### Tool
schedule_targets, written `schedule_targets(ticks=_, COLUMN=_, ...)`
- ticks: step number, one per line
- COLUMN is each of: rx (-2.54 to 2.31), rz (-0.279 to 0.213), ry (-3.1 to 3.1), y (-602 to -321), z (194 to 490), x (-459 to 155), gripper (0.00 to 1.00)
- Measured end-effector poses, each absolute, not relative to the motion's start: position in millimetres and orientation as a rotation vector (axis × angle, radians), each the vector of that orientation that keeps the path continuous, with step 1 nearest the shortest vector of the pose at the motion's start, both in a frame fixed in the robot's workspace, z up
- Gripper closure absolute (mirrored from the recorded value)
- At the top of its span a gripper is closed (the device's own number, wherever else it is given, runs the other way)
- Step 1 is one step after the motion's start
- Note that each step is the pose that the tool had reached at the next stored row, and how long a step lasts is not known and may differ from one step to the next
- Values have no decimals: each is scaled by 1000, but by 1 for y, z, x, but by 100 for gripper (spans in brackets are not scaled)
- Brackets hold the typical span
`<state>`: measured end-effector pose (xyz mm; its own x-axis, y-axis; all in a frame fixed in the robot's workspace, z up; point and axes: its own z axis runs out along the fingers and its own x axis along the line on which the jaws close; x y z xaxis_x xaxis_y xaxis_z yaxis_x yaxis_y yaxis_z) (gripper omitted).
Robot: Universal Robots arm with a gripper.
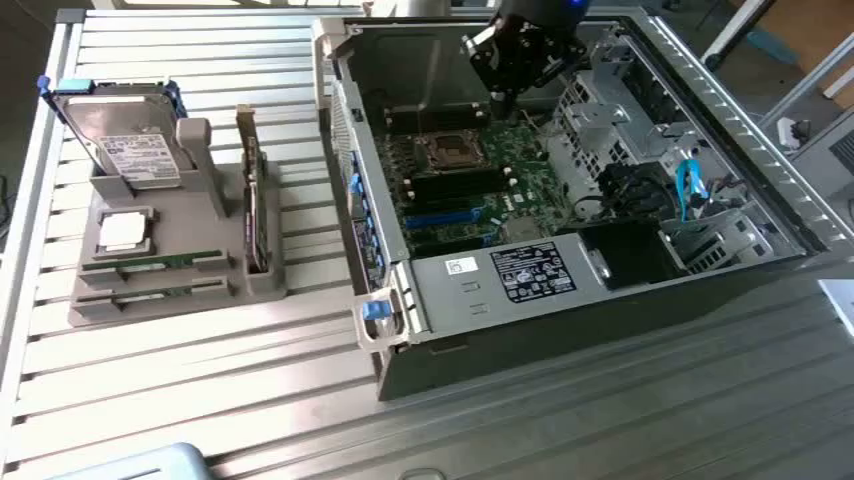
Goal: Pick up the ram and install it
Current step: 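Reach for the ram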
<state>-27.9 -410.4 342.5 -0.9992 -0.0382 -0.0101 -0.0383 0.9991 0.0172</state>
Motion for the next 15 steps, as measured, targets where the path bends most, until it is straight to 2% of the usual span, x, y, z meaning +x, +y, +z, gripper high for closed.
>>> schedule_targets(ticks=8, rx=-60, rz=27, ry=3131, y=-410, z=342, x=-50, gripper=89)
schedule_targets(ticks=15, rx=-60, rz=25, ry=3131, y=-410, z=342, x=-102, gripper=89)
